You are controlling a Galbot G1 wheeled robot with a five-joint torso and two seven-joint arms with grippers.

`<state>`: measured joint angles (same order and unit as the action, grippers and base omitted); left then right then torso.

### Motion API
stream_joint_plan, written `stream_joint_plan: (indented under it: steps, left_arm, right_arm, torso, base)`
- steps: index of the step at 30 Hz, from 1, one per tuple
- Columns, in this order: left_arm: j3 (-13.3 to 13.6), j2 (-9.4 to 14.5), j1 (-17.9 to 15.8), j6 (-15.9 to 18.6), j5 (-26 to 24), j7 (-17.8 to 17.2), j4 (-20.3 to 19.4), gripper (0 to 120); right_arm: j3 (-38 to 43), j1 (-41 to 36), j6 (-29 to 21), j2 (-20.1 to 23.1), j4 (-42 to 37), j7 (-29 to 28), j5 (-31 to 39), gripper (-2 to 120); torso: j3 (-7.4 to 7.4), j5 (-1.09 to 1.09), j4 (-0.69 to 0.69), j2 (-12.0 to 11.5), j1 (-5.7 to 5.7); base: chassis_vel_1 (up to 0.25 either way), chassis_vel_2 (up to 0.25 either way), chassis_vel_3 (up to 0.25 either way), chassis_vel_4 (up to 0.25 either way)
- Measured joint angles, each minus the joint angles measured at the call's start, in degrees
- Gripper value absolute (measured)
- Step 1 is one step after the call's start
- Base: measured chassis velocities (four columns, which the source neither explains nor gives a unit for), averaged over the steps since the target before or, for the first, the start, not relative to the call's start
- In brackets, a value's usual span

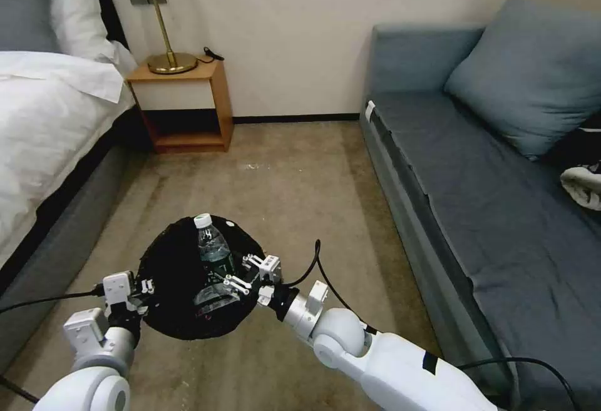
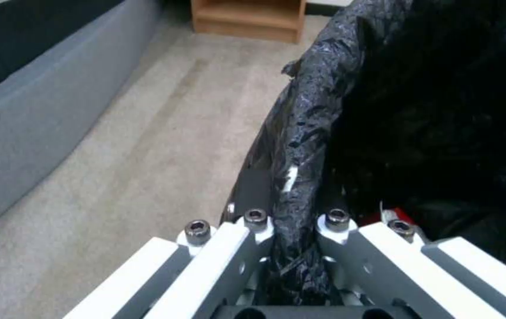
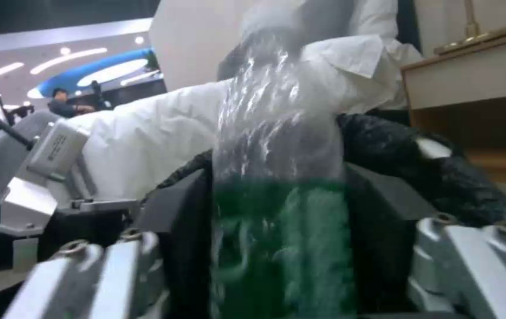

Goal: Pick up the trash bin, then pick up the garbage on the floor and place it into the trash bin.

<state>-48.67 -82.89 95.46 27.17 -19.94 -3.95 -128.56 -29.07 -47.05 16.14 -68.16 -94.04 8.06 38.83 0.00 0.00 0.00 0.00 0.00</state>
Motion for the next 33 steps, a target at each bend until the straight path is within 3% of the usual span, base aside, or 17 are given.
stream_joint_plan:
  steps: [9, 13, 18, 22, 24, 29, 33]
  left_arm:
    - [-0.1, 0.8, 0.1, 0.0, 0.0, 0.1, 0.1, 2]
    - [-0.2, 0.9, -0.1, -0.1, 0.0, 0.1, 0.1, 2]
    - [-1.1, 1.8, -1.0, -0.3, 0.5, -0.1, 0.2, 2]
    - [-2.1, 3.2, -1.9, -1.1, 1.7, -0.7, 2.6, 2]
    - [-2.7, 4.4, -2.7, -2.1, 3.1, -1.6, 6.3, 2]
    - [-3.2, 5.6, -3.2, -2.7, 3.5, -2.3, 8.4, 2]
    - [-3.6, 6.7, -3.2, -3.3, 4.7, -2.7, 9.5, 2]
  right_arm:
    - [2.9, -2.4, -0.3, -0.3, -1.5, -0.2, -0.1, 98]
    - [5.1, -2.9, -0.2, -0.4, -1.8, -1.2, -1.1, 99]
    - [10.0, -4.2, 2.0, 0.8, -0.8, -6.6, -6.8, 100]
    - [12.4, -6.3, 3.5, 1.9, -1.3, -12.6, -9.4, 100]
    - [15.3, -8.5, 2.9, 1.9, -1.9, -17.0, -11.5, 100]
    - [20.7, -11.8, 4.3, 1.8, -2.2, -17.0, -15.5, 100]
    - [26.0, -15.3, 7.1, 2.4, -2.5, -13.7, -19.1, 100]
  torso:
    - [0.0, 0.0, 0.0, 0.0, 0.0]
    - [0.0, 0.0, 0.0, 0.0, 0.0]
    - [0.0, 0.01, 0.0, 0.0, 0.0]
    - [0.0, 0.01, -0.01, 0.0, 0.0]
    - [0.0, -0.01, 0.01, 0.0, 0.0]
    - [0.0, 0.0, 0.0, 0.0, 0.0]
    - [0.0, 0.01, 0.0, 0.0, 0.0]
  base:
    - [0.0, 0.0, 0.0, 0.0]
    - [0.0, 0.0, 0.0, 0.0]
    - [0.0, 0.0, 0.0, 0.0]
    - [0.0, 0.0, 0.0, 0.0]
    - [0.0, 0.0, 0.0, 0.0]
    - [0.0, 0.0, 0.0, 0.0]
    - [0.0, 0.0, 0.0, 0.0]
